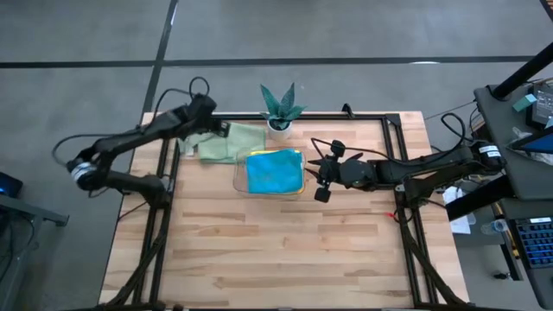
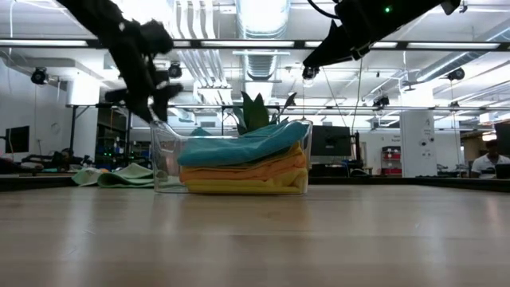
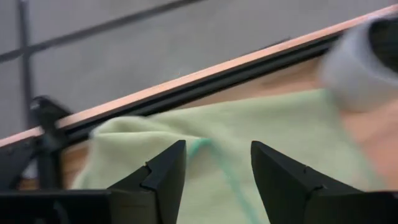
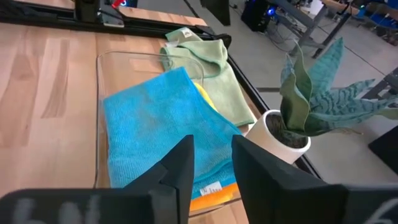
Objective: Fold microfiber towels
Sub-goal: Fold the green microfiber towel
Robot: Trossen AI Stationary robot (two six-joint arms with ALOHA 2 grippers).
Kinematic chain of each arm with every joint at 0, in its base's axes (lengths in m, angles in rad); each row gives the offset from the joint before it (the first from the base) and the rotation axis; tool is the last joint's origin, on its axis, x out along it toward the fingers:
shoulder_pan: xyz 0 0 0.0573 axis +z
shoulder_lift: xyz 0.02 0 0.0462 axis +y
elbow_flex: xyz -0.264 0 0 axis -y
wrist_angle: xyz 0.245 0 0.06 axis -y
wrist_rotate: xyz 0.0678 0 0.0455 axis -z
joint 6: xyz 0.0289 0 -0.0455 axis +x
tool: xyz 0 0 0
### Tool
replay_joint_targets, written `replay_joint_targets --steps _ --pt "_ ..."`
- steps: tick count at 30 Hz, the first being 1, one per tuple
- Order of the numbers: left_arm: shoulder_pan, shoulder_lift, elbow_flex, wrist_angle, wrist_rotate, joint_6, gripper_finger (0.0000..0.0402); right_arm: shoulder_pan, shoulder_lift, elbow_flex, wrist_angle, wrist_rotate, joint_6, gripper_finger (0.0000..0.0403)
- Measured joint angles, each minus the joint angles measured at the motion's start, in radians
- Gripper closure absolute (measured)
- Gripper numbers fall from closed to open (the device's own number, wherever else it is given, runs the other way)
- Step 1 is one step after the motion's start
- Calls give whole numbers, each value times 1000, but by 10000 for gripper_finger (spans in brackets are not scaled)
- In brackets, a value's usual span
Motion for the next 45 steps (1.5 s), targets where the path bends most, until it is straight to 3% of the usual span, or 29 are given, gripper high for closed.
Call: replay_joint_targets --steps 5,13,20,30,35,41,45 --pt "128 155 15 58 70 97 250 0 2 0 0 0 -1 319" --pt "170 359 54 29 85 271 228 0 2 -3 0 -1 -8 341" --pt "169 413 72 61 27 285 174 -1 3 -4 0 -1 -9 344" --pt "169 473 42 68 25 253 170 -1 3 -8 1 0 -21 344" --pt "168 492 42 73 25 252 222 -1 3 -9 0 0 -23 344" --pt "168 474 42 53 26 253 379 -1 3 -9 0 0 -24 344" --pt "163 411 41 51 24 258 396 -1 4 -9 0 0 -24 344"
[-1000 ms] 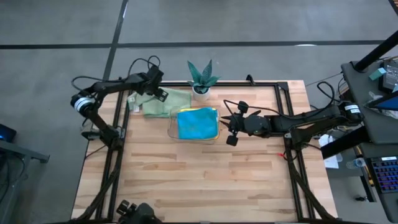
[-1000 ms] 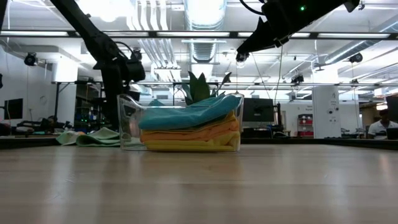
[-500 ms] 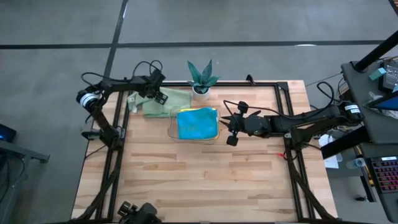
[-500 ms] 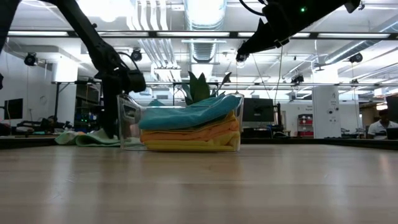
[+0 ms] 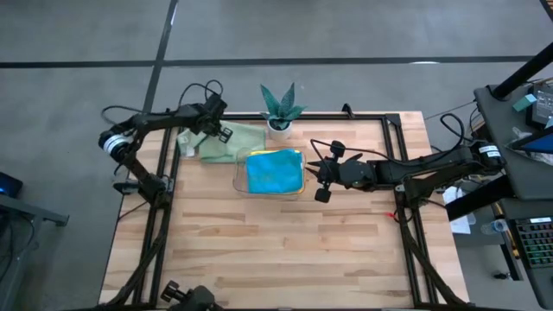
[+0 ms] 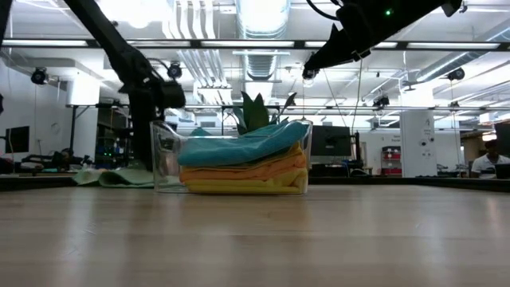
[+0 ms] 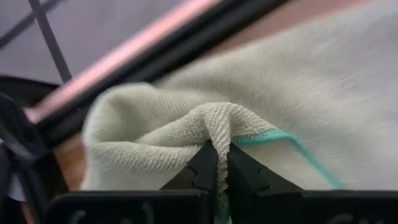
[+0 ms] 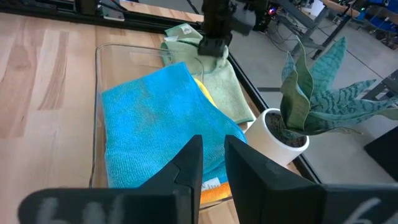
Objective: Fold microfiber towels
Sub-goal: Fold the green microfiber towel
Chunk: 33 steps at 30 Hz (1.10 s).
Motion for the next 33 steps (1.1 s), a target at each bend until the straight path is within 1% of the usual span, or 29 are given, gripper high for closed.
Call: replay_joint_targets --steps 4,10,16,21,25,27,29,31,33 --pt "-28 -124 0 1 -4 -8 400 0 0 0 0 0 0 344" --pt "-144 -356 0 13 -66 -33 401 0 0 0 0 0 -3 344" --pt "-320 -574 0 82 -82 -35 401 0 0 0 0 0 -2 344" --pt "-505 -706 0 233 -82 -31 401 0 0 0 1 0 -2 344" --pt "-651 -771 0 386 -72 1 401 0 0 -2 1 0 -2 344" --pt "-720 -788 0 461 -23 24 401 0 0 -2 1 0 -3 344" --pt "-788 -791 0 529 51 39 401 0 0 -5 1 0 -11 344" --pt "-856 -768 0 600 116 45 401 0 0 -10 -1 0 -11 344" --pt "-925 -733 0 660 149 45 401 0 0 -15 -13 -3 -11 344"
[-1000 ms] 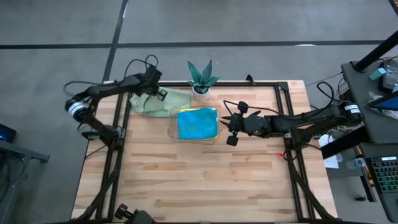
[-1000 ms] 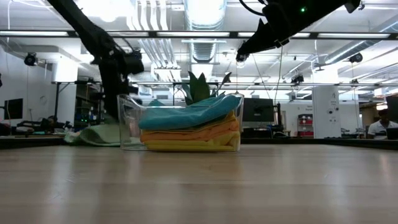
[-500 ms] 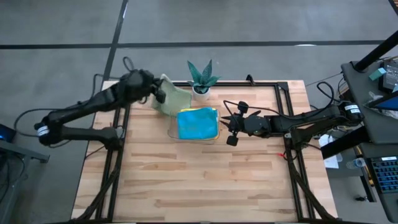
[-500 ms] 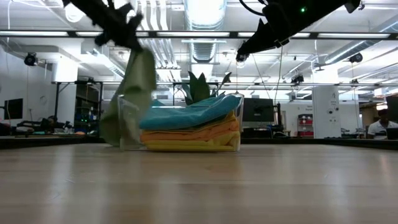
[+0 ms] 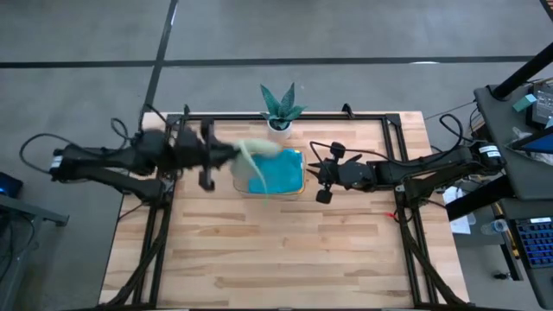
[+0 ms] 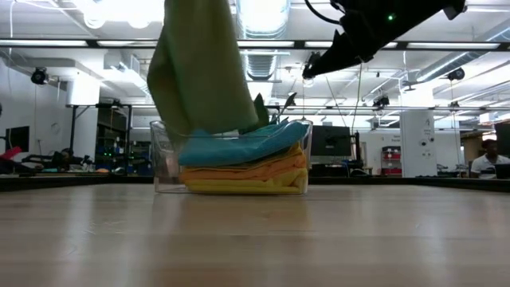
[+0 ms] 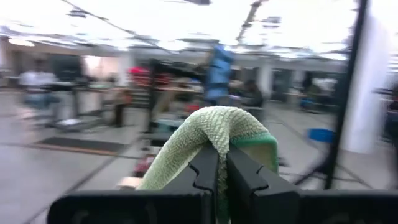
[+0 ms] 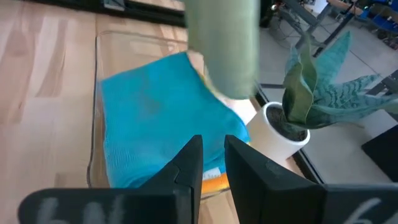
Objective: Fold microfiber towels
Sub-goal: Fold the green microfiber towel
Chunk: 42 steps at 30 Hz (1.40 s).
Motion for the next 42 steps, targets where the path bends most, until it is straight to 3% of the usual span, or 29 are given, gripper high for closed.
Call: replay_joint_targets --steps 8,13,18,22,29,33,37,42 --pt "-207 213 0 145 -25 -22 402 18 -17 -7 -67 -79 58 344" --pt "-277 343 0 193 -28 -59 402 83 -18 -40 -85 -157 108 344" --pt "-328 474 0 206 -72 -135 402 154 -18 -80 -80 -169 176 344" --pt "-345 588 0 277 -222 -215 402 212 -14 -136 25 -181 225 344" --pt "-347 728 0 412 -255 -238 402 355 -10 -288 417 -167 163 344" --pt "-347 763 0 427 -351 -274 402 441 -8 -359 635 -86 144 344" --pt "-346 787 0 426 -415 -291 402 477 -8 -365 664 -67 230 322" --pt "-347 794 0 428 -466 -314 402 490 32 -334 663 -62 282 259"
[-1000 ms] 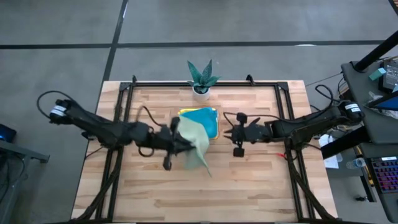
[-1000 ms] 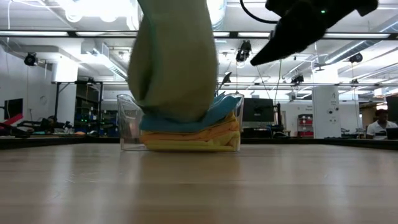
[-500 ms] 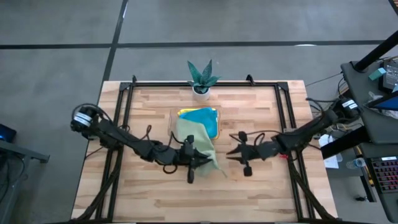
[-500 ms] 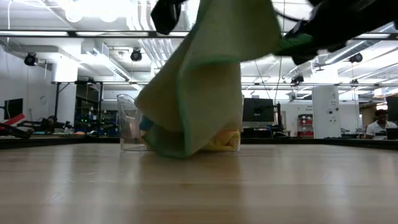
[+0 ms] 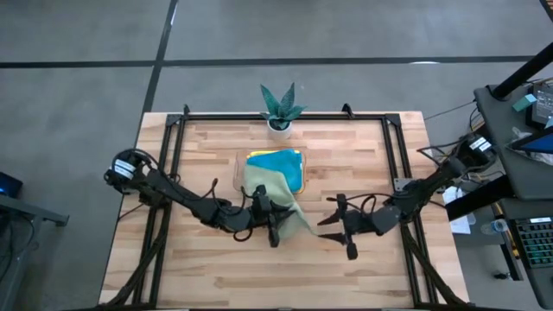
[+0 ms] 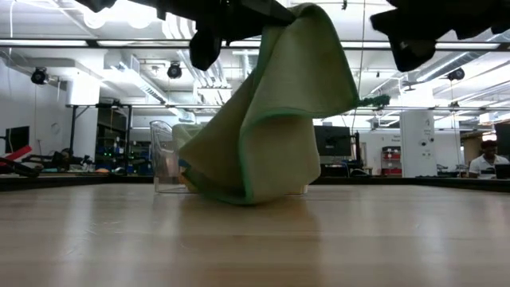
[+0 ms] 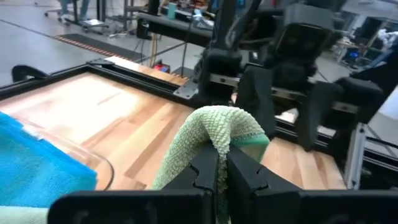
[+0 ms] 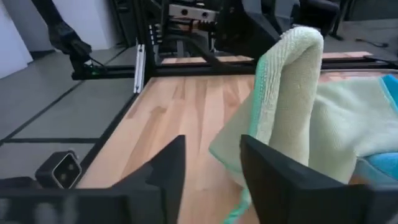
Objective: Fold microfiber towels
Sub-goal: Fold the green microfiber towel
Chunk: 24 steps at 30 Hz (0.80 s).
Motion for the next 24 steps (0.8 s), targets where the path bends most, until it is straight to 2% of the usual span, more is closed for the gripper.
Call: replay_joint_targets --steps 6,9,12,15,18,21,24 --pt "0 0 1 0 -10 -1 402 -2 116 62 4 127 20 196" --pt "1 0 6 4 -12 -1 402 -7 185 97 2 216 32 184" --pt "1 0 7 1 -12 -1 402 -21 252 133 0 256 30 186" --pt "1 0 7 2 -12 -1 402 -28 304 170 -5 258 -1 215" --pt "1 0 6 -3 -12 -1 400 -30 328 208 -36 255 -22 282" --pt "1 -11 6 -47 13 -1 382 -31 327 253 -158 256 -28 369" --pt "2 -35 8 -109 89 -4 345 -29 305 301 -352 255 7 388"
